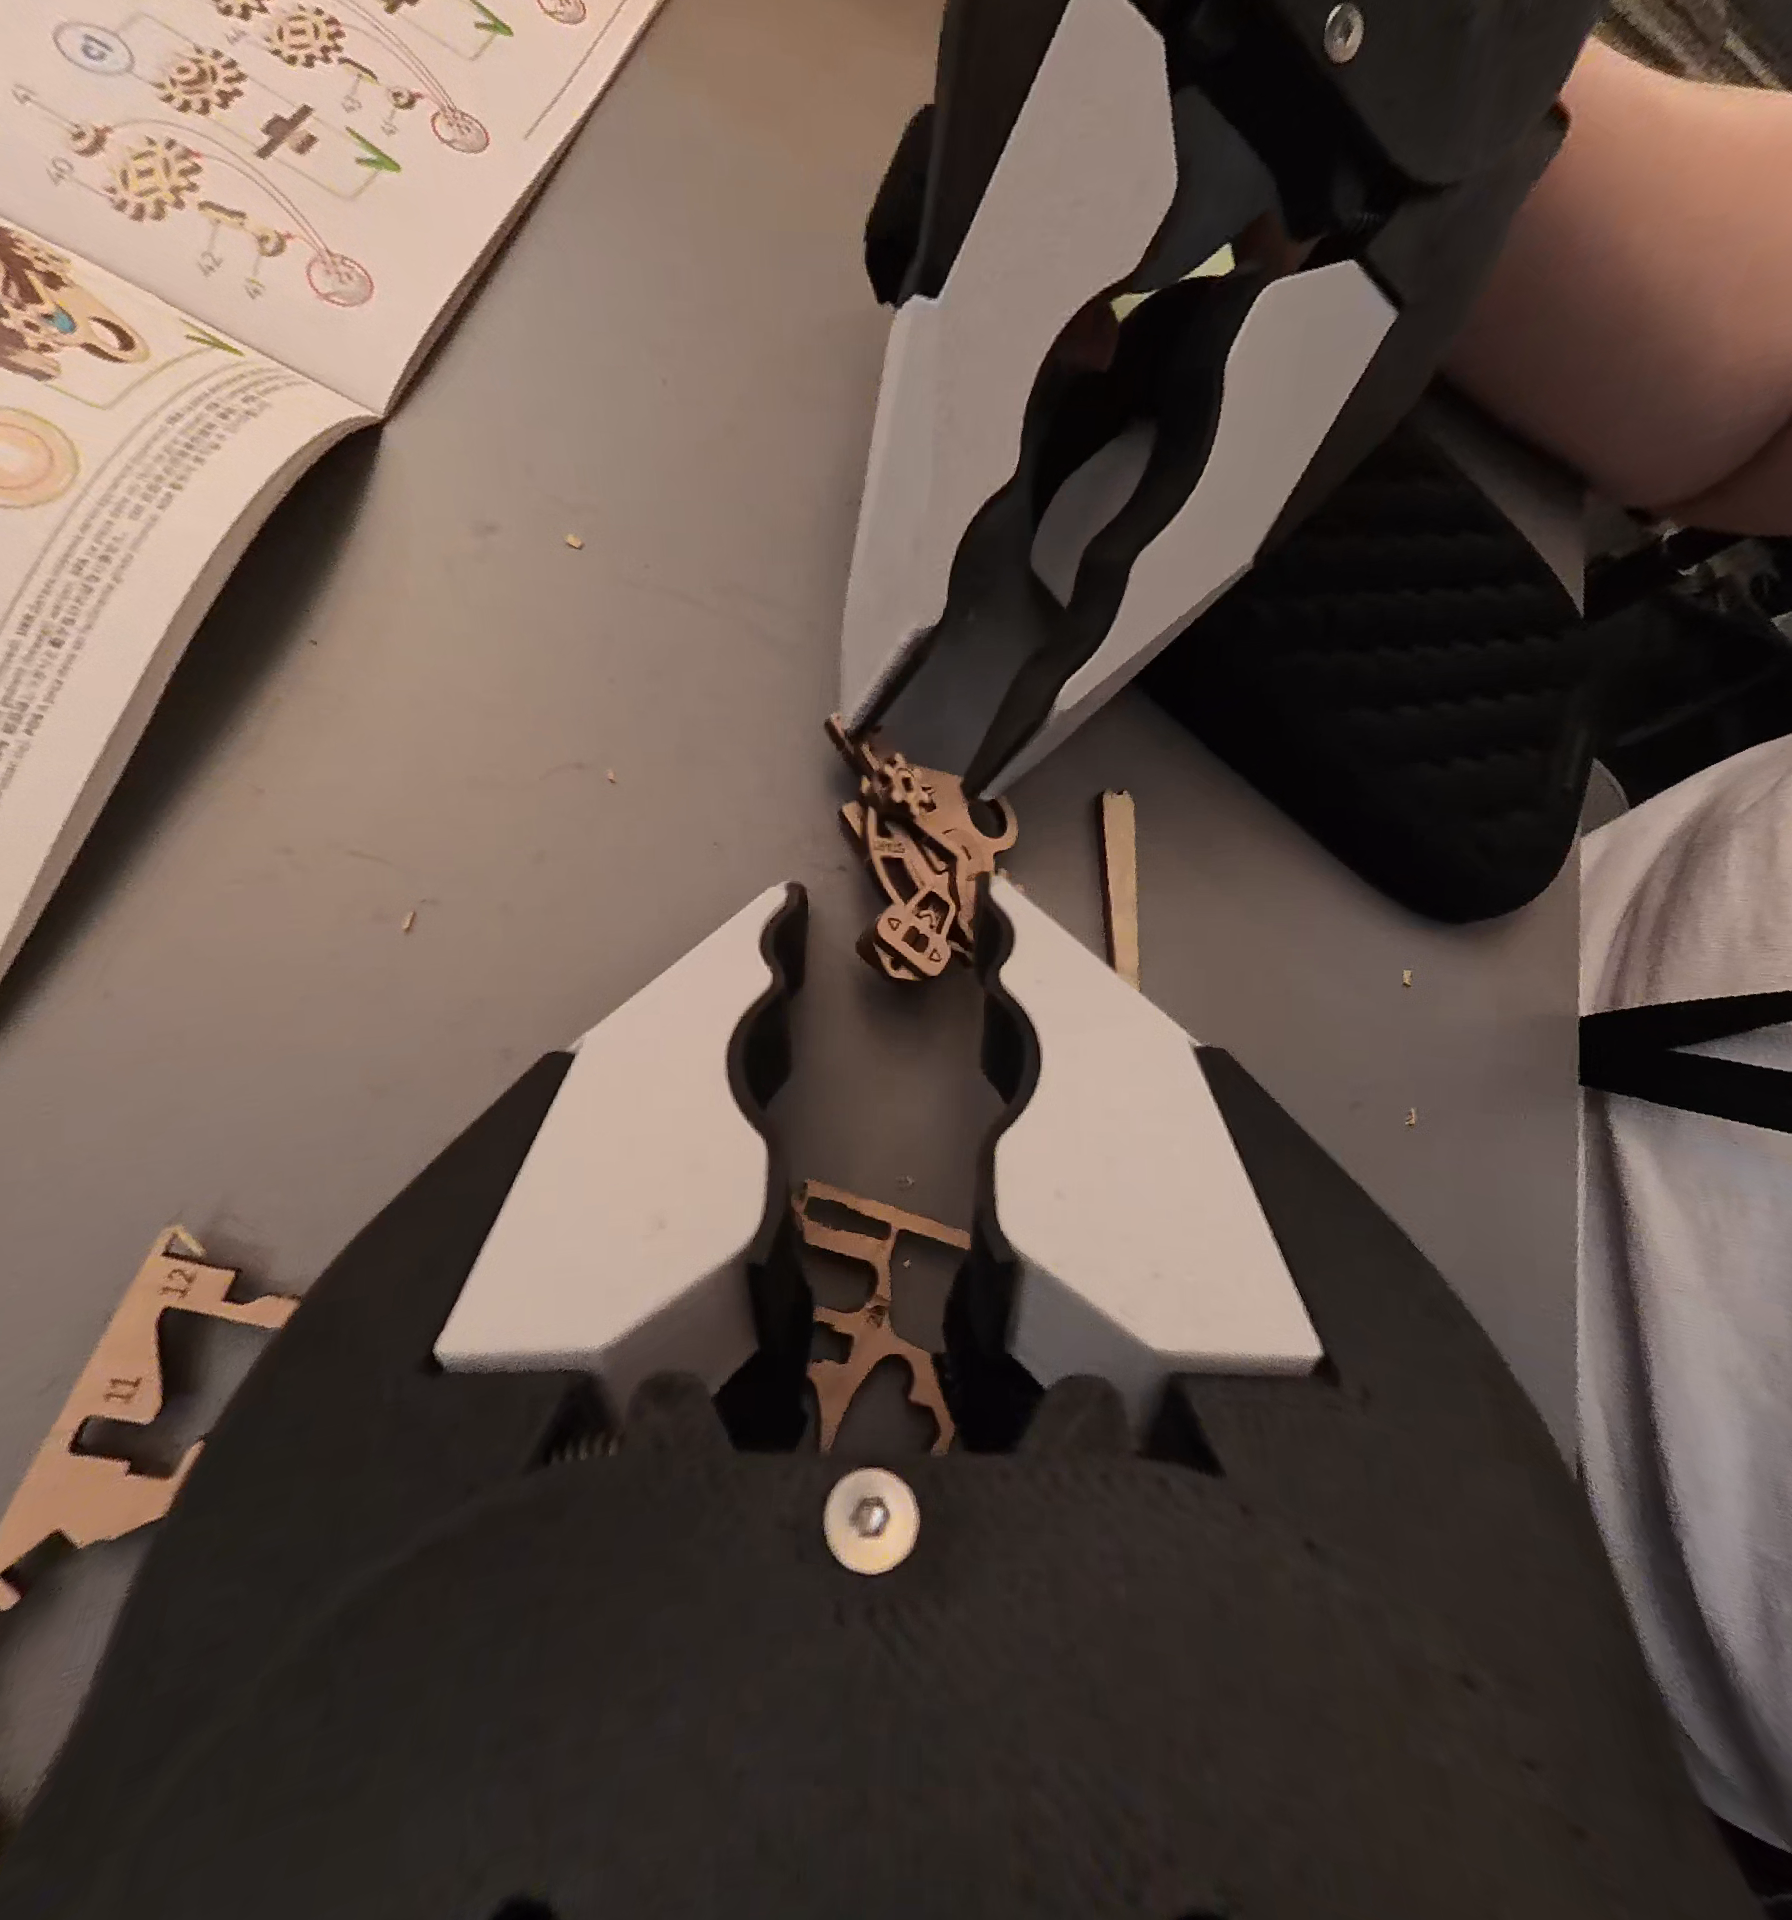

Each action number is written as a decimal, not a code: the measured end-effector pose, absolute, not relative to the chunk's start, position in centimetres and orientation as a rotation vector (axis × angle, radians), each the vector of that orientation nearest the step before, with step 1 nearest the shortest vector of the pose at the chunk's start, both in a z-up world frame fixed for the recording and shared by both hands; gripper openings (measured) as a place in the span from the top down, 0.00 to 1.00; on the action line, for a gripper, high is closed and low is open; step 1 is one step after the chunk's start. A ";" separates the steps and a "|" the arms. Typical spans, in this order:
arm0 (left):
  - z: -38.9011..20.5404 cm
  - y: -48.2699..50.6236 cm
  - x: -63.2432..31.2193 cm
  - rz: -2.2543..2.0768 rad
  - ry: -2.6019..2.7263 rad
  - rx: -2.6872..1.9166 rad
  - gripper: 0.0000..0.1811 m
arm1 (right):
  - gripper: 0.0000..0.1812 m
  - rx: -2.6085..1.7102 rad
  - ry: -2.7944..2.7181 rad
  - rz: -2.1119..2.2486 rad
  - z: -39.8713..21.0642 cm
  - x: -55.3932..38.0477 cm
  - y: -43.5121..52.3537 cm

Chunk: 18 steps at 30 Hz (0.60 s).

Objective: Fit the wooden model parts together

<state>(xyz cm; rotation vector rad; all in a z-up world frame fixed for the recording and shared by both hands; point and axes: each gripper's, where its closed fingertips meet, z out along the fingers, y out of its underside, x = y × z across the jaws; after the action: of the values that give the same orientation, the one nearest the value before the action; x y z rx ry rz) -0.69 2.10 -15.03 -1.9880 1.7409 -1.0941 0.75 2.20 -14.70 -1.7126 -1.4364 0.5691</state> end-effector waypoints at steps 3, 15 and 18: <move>-15.1 2.5 -0.8 -1.072 1.733 -1.991 0.83 | 0.89 -1.738 -1.425 0.574 -14.7 0.9 2.1; -14.0 3.7 -0.9 -1.088 1.662 -1.973 0.82 | 0.90 -1.678 -1.357 0.603 -12.9 1.0 2.3; -13.8 3.2 -0.8 -1.123 1.670 -1.964 0.80 | 0.91 -1.640 -1.361 0.623 -12.9 0.5 2.3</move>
<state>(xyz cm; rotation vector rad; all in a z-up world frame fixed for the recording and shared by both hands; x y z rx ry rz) -0.80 3.19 -13.80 -1.9638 1.6704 -1.1229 0.53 2.34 -12.93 -1.6400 -1.3610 0.6229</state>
